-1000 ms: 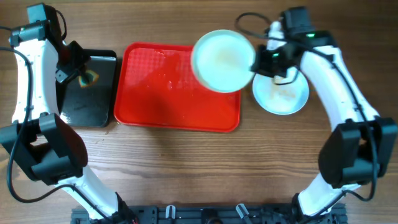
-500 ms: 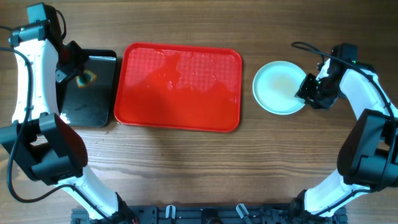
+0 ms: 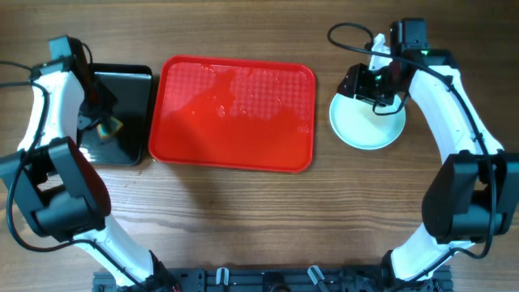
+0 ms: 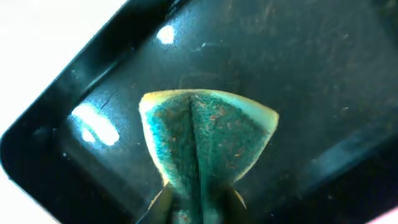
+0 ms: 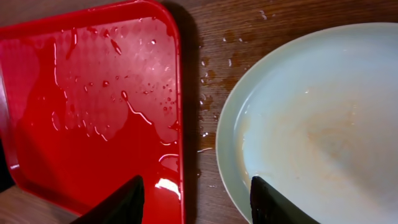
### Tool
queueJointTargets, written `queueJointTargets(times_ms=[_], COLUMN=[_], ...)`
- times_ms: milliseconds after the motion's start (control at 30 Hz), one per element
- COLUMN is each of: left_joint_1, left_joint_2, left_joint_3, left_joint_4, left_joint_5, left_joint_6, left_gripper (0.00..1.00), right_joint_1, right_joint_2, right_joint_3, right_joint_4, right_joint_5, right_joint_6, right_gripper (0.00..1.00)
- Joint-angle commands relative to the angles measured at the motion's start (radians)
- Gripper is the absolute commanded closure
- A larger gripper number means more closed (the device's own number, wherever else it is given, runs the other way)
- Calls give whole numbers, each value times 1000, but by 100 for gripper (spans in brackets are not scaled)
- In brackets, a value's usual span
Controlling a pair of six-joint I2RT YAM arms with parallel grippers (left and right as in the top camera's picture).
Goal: Clean dirty plates on tray and stack at the side
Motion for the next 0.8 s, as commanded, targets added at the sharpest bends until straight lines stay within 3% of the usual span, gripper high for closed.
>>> queueJointTargets(times_ms=[0, 33, 100, 200, 300, 333, 367, 467, 600, 700, 767], left_joint_1=[3, 3, 2, 2, 2, 2, 2, 2, 2, 2, 2], left_joint_2=[6, 5, -14, -109, -241, -265, -288, -294, -293, -294, -294], left_joint_3=[-42, -41, 18, 225, 284, 284, 284, 284, 284, 284, 284], left_joint_4=[22, 28, -24, -217, -253, -253, -253, -253, -253, -253, -253], left_joint_5=[-2, 0, 42, 129, 270, 271, 271, 271, 271, 271, 271], left_joint_6=[5, 5, 5, -3, -3, -3, -2, -3, -2, -2, -3], left_gripper=[30, 0, 0, 0, 0, 0, 0, 0, 0, 0, 0], right_joint_1=[18, 18, 18, 18, 18, 18, 18, 18, 18, 18, 18], right_joint_2=[-28, -28, -41, -101, -212, -262, -327, -541, -731, -813, -832], right_joint_3=[23, 23, 45, 132, 255, 280, 298, 307, 306, 306, 299], right_joint_4=[0, 0, -18, -92, -201, -229, -241, -223, -236, -274, -365], right_joint_5=[-18, -19, -19, -18, 4, 5, 4, 4, 3, 131, 413], right_joint_6=[-21, -23, -23, -54, -49, -45, -21, 123, 424, 393, 379], right_gripper=[45, 45, 45, 44, 41, 34, 0, 1, 1, 0, 1])
